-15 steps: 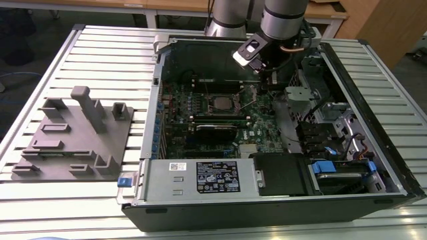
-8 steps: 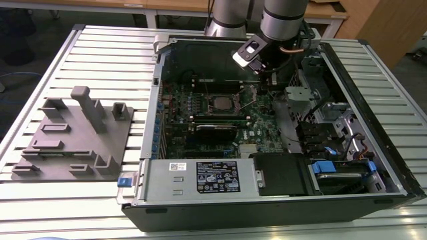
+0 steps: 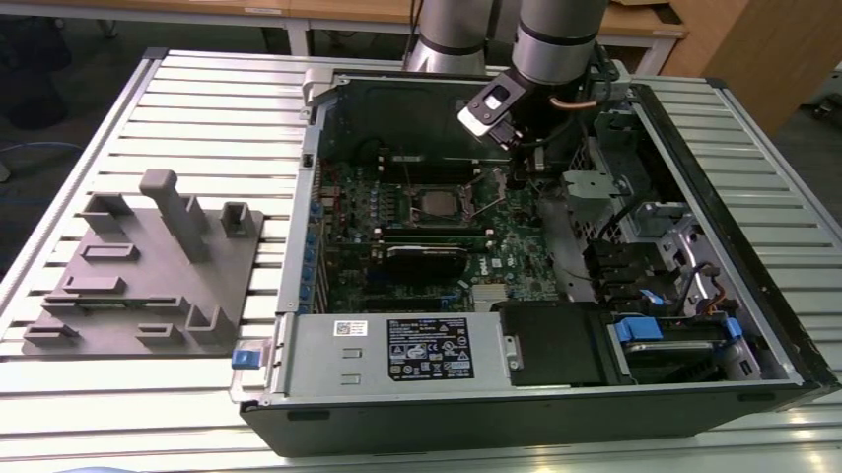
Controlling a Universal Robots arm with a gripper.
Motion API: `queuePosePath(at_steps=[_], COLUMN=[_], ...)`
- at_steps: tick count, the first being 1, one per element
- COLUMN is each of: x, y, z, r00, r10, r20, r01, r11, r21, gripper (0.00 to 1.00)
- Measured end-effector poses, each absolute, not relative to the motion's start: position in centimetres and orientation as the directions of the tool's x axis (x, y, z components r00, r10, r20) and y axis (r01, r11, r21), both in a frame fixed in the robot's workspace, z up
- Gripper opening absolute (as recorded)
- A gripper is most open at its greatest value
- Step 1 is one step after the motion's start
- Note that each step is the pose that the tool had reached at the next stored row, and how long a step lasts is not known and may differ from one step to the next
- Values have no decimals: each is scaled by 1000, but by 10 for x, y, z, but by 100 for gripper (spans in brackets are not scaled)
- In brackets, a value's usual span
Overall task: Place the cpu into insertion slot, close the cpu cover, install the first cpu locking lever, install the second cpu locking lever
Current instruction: 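Close the cpu cover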
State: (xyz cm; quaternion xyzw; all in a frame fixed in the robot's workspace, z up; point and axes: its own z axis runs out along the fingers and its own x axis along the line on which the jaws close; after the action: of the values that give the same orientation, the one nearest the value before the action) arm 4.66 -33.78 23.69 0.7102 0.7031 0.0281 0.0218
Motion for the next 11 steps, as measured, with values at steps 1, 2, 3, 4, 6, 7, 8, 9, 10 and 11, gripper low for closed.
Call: queuePosePath(at_steps=[1,2,3,4,6,7,8,9,10,11], x=[47,47,47,47,47,47,47,47,47,47], y=[-338,-338,-338,-338,-338,-338,-338,-338,-338,-338], z=[237,237,236,236,236,235,235,234,234,234], r00=[10,10,10,10,10,10,10,10,10,10], r10=[1000,1000,1000,1000,1000,1000,1000,1000,1000,1000], r20=[9,9,10,10,9,9,9,9,9,9], r01=[997,997,997,997,997,997,997,997,997,997], r11=[-10,-10,-10,-10,-10,-10,-10,-10,-10,-11], r21=[70,70,71,71,70,70,70,70,70,70], gripper=[11,11,11,11,11,11,11,11,11,11])
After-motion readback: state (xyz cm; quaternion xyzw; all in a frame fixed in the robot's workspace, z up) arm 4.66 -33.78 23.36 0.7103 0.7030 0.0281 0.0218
